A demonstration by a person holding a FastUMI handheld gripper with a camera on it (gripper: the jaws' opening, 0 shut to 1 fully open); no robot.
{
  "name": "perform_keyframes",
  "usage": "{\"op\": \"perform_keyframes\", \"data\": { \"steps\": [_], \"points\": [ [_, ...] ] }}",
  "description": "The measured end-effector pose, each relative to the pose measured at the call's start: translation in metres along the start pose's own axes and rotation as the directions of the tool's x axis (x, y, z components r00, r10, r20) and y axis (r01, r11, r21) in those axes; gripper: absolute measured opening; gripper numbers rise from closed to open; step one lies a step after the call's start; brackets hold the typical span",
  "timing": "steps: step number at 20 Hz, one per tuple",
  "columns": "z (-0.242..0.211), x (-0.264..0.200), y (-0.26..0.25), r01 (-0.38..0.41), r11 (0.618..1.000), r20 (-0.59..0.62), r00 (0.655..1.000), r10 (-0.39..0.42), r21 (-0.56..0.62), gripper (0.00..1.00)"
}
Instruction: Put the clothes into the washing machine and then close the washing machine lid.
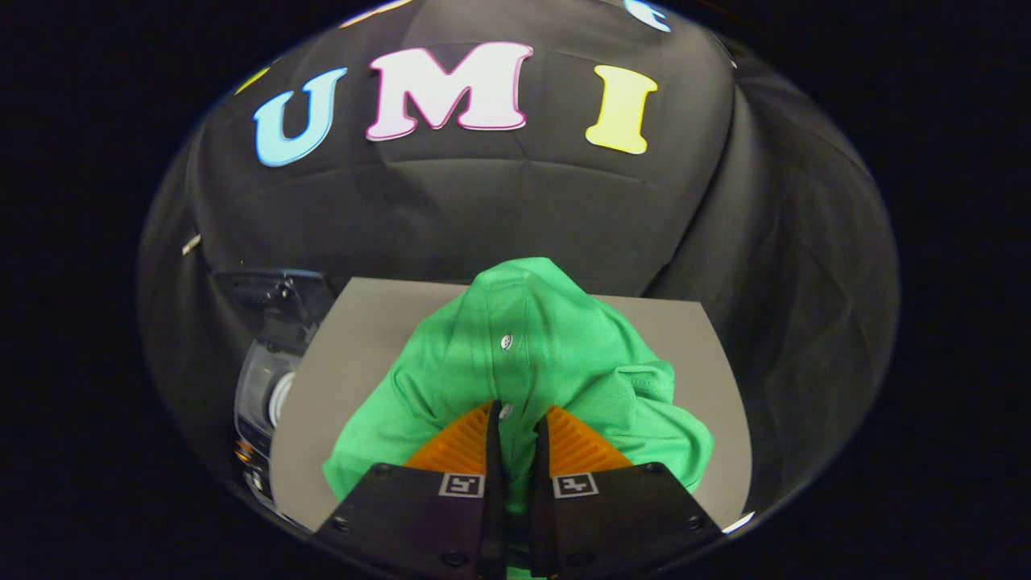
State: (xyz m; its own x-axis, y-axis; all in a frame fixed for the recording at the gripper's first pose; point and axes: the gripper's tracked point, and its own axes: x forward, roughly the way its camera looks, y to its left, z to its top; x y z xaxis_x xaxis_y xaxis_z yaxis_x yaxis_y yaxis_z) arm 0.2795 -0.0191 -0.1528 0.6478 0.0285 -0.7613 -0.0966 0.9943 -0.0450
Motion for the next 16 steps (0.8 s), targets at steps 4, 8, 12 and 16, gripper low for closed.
{"op": "perform_keyframes", "data": {
  "steps": [4,8,12,16],
  "points": [
    [0.022,-0.013,0.002,-0.048,0.997,0.069,0.997,0.044,0.055,0.16],
    [0.064,-0.05,0.004,-0.095,0.989,0.15,0.986,0.078,0.111,0.16],
    [0.106,-0.092,0.018,-0.141,0.984,0.242,0.964,0.111,0.111,0.16],
    [0.138,-0.135,0.054,-0.192,0.979,0.318,0.934,0.161,0.069,0.15]
  ]
}}
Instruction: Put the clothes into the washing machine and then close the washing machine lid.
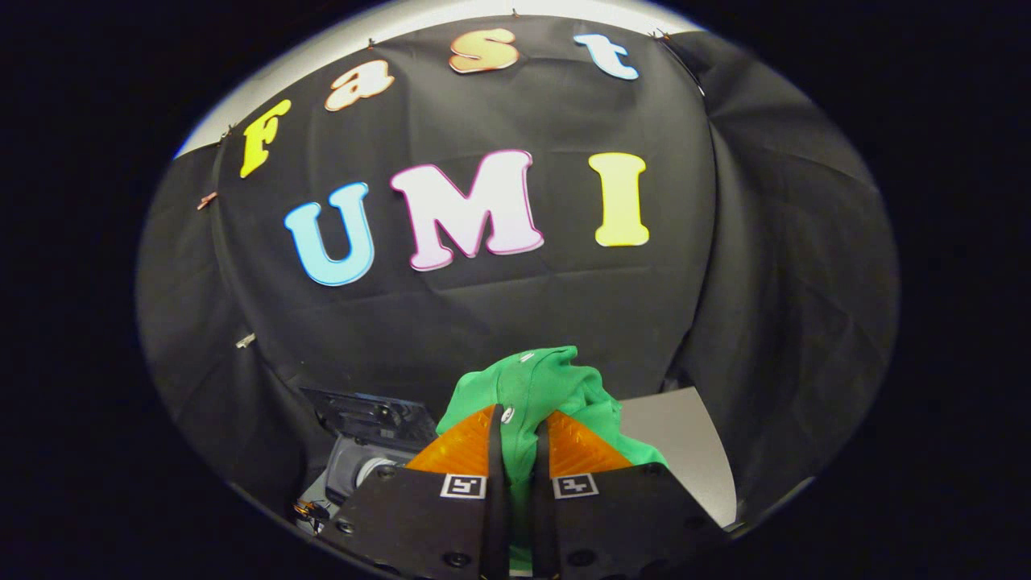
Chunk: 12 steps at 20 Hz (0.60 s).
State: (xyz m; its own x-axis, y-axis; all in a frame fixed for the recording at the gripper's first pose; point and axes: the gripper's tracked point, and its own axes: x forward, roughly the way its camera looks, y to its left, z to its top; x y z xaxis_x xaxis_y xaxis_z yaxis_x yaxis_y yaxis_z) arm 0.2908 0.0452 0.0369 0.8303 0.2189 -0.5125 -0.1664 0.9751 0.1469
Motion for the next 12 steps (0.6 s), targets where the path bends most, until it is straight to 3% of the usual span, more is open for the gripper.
{"op": "perform_keyframes", "data": {
  "steps": [6,12],
  "points": [
    [0.022,-0.021,0.097,-0.132,0.991,0.039,0.99,0.133,-0.034,0.15],
    [0.003,-0.02,0.204,-0.251,0.964,0.001,0.968,0.252,-0.091,0.15]
  ]
}}
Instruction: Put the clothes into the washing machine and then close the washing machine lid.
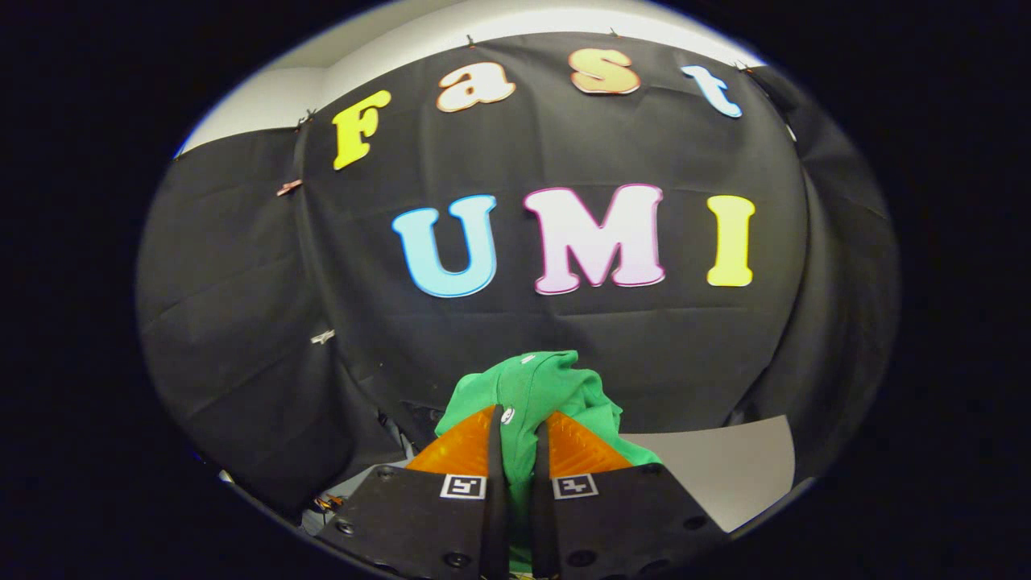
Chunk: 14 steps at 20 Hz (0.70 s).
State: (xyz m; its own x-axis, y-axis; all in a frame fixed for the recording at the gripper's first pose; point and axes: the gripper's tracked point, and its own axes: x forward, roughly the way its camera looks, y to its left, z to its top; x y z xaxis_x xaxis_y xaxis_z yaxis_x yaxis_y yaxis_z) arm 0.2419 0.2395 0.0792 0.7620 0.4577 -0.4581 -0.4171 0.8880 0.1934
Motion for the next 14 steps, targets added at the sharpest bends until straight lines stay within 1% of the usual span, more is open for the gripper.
{"op": "perform_keyframes", "data": {
  "steps": [5,7,10,14],
  "points": [
    [-0.033,0.035,0.078,-0.09,0.996,-0.048,0.995,0.089,-0.014,0.15],
    [-0.054,0.051,0.1,-0.109,0.994,-0.07,0.992,0.107,-0.015,0.15],
    [-0.093,0.076,0.121,-0.113,0.993,-0.108,0.988,0.11,-0.028,0.16],
    [-0.146,0.114,0.132,-0.104,0.994,-0.141,0.985,0.099,-0.031,0.15]
  ]
}}
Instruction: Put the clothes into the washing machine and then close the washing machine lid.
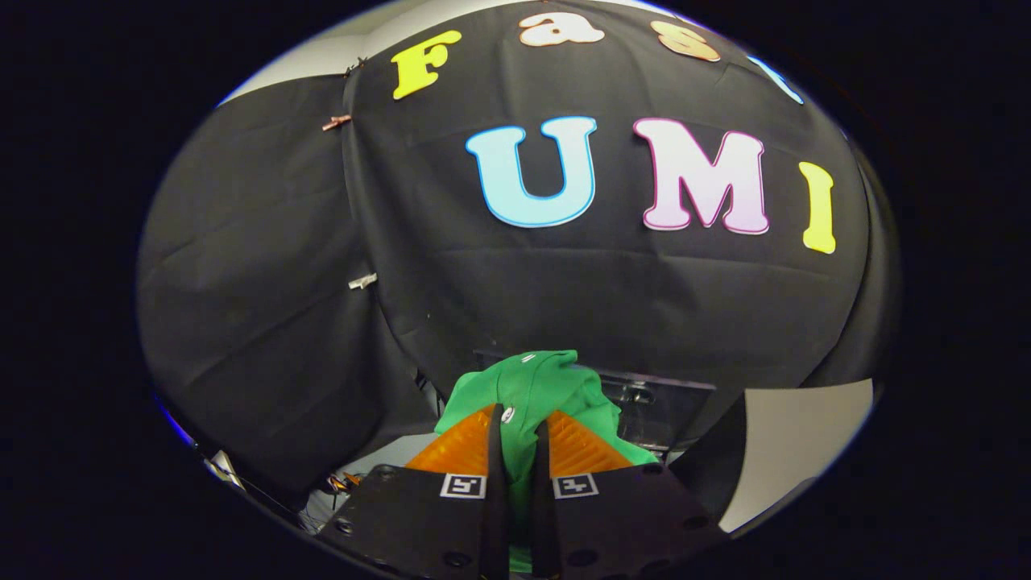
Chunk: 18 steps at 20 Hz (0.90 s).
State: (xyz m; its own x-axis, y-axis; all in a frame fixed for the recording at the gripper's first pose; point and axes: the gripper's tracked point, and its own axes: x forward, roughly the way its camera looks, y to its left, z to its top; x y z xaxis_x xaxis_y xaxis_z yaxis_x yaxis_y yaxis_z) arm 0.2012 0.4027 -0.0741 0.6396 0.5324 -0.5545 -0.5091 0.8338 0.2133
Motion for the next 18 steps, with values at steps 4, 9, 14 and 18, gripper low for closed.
{"op": "perform_keyframes", "data": {
  "steps": [4,9,14,18],
  "points": [
    [-0.051,0.039,-0.002,0.011,0.999,-0.029,1.0,-0.011,0.03,0.16],
    [-0.118,0.087,-0.03,0.059,0.997,-0.097,0.994,-0.053,0.055,0.15],
    [-0.17,0.124,-0.071,0.155,0.987,-0.124,0.981,-0.15,0.034,0.16],
    [-0.209,0.143,-0.086,0.193,0.98,-0.168,0.968,-0.184,0.04,0.16]
  ]
}}
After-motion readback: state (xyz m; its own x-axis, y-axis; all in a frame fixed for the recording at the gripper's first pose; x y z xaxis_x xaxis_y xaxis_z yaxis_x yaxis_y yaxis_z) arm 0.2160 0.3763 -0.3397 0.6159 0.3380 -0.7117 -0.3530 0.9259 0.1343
